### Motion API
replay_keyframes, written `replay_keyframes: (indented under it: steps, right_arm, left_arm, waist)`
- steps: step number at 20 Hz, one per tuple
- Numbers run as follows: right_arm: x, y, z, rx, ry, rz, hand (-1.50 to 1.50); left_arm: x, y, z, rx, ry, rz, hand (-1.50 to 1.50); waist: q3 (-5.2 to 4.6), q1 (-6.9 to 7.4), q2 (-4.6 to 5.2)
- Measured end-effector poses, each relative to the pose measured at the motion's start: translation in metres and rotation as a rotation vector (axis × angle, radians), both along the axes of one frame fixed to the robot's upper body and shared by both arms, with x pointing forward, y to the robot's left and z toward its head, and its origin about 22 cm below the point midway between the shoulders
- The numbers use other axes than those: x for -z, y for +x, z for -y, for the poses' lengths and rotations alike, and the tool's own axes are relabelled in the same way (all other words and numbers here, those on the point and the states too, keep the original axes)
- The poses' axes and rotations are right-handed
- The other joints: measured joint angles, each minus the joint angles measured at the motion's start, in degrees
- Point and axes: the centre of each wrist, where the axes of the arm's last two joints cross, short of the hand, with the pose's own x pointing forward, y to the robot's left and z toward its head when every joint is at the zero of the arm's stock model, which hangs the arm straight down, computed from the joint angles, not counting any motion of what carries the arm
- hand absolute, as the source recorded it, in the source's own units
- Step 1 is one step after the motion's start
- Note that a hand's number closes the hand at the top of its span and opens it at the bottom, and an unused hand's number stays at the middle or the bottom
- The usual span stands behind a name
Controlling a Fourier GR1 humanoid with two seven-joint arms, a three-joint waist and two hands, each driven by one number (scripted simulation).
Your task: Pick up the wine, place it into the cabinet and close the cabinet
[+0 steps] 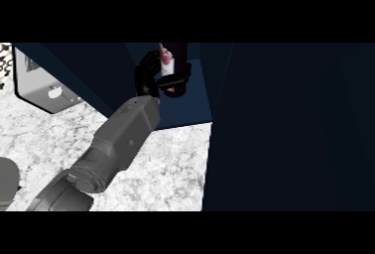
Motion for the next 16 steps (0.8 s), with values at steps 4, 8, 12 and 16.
replay_keyframes:
  steps: [4, 8, 12, 16]
  right_arm:
    - [-0.001, 0.000, 0.000, -0.002, -0.003, 0.002, -1.50]
    - [-0.001, 0.000, 0.000, -0.004, -0.007, 0.003, -1.50]
    - [-0.002, 0.000, 0.000, -0.005, -0.010, 0.009, -1.50]
    - [-0.002, 0.001, 0.000, -0.009, -0.009, 0.013, -1.50]
  left_arm:
    - [-0.005, 0.004, -0.003, -0.022, 0.074, 0.000, 1.50]
    - [-0.005, 0.006, -0.016, -0.050, 0.238, 0.016, 1.50]
    - [-0.004, 0.007, -0.030, -0.096, 0.347, 0.015, 1.50]
    - [0.000, 0.006, -0.039, -0.142, 0.436, -0.001, 1.50]
  waist:
    - [0.02, -0.17, 0.23]
    - [0.08, -0.39, 0.44]
    - [0.06, -0.70, 0.60]
    - [0.03, -0.81, 0.85]
